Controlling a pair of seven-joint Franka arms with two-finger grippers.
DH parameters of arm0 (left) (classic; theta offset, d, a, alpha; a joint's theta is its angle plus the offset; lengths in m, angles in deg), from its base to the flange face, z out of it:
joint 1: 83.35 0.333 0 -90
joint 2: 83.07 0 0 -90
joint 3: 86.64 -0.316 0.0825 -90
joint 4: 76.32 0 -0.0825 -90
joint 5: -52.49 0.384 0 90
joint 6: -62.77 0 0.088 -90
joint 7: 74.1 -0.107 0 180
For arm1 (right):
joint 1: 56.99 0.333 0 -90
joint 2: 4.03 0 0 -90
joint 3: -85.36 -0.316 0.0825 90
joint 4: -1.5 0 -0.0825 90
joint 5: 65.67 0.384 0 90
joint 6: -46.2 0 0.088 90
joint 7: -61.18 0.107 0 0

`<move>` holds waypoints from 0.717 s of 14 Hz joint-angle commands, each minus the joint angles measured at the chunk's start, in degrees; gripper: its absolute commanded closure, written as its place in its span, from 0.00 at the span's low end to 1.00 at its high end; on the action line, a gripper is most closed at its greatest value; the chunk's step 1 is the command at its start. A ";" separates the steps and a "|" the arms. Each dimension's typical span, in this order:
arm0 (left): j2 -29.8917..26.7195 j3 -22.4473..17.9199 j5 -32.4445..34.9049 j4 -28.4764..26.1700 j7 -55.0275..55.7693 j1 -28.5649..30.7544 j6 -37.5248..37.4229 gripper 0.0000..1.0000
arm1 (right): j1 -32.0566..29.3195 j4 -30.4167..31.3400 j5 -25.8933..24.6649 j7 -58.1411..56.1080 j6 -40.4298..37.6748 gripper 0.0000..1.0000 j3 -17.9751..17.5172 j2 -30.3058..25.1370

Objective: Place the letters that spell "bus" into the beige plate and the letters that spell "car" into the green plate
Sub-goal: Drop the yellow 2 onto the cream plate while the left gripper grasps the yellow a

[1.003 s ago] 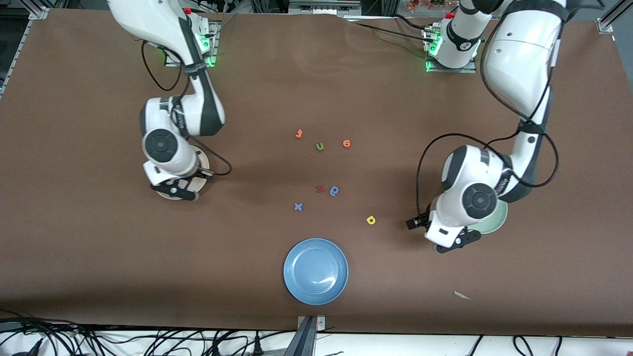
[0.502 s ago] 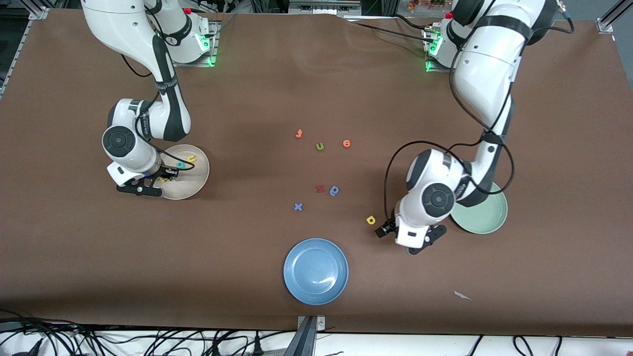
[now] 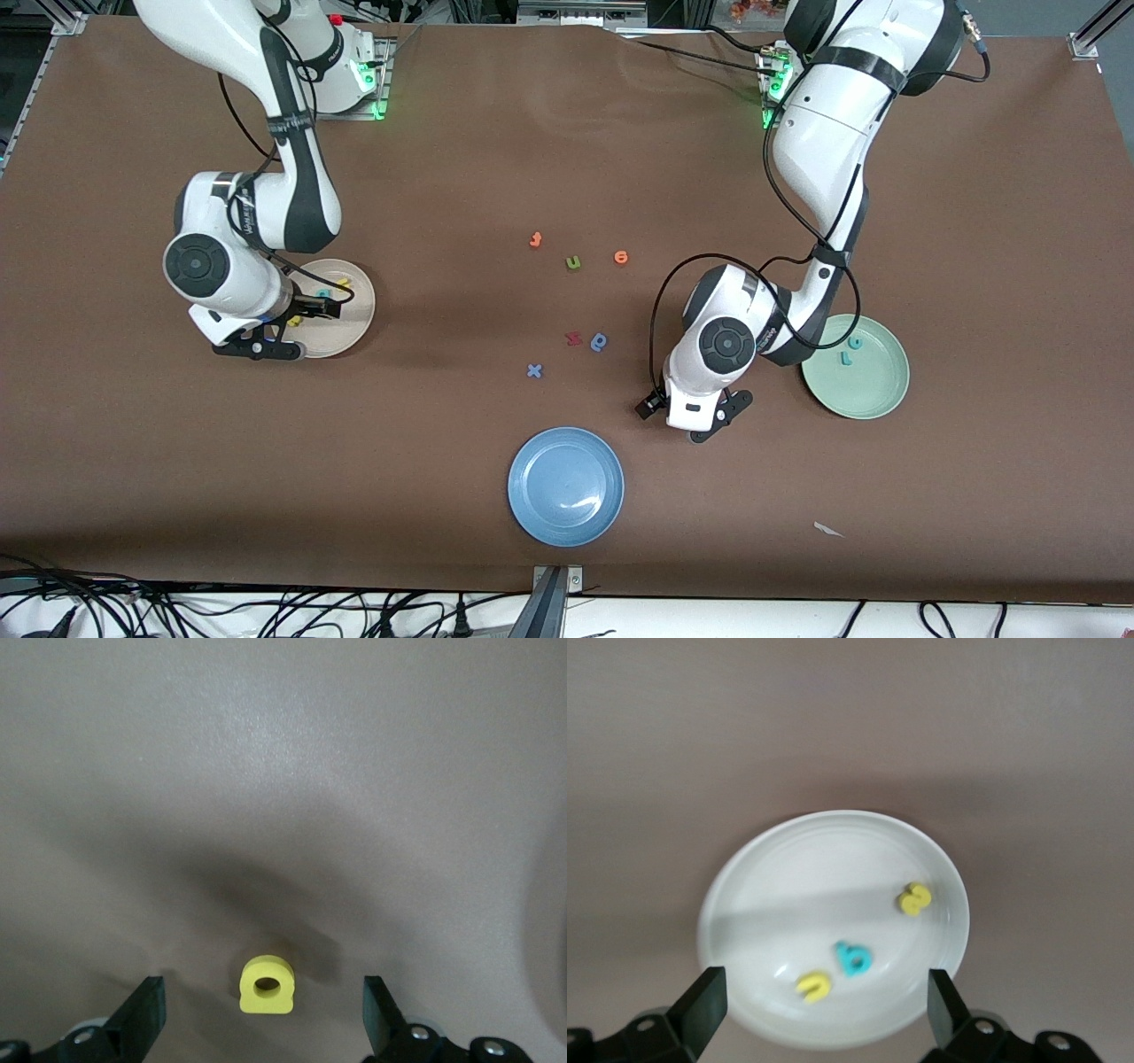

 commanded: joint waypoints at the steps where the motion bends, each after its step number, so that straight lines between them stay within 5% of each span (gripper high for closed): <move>1: 1.16 -1.05 -0.58 2.01 1.05 -1.17 -0.56 0.17 | -0.28 -10.08 0.62 -1.06 -13.46 0.00 -0.25 0.25; 5: 1.34 -1.05 -0.58 1.75 1.05 -0.82 -0.65 0.30 | 0.95 -20.29 1.67 -1.06 -17.45 0.00 0.10 0.61; 10: 1.25 -1.05 -0.41 1.66 0.78 -0.47 -0.65 0.60 | -3.49 -20.48 0.70 -1.41 -18.08 0.00 -2.35 -9.04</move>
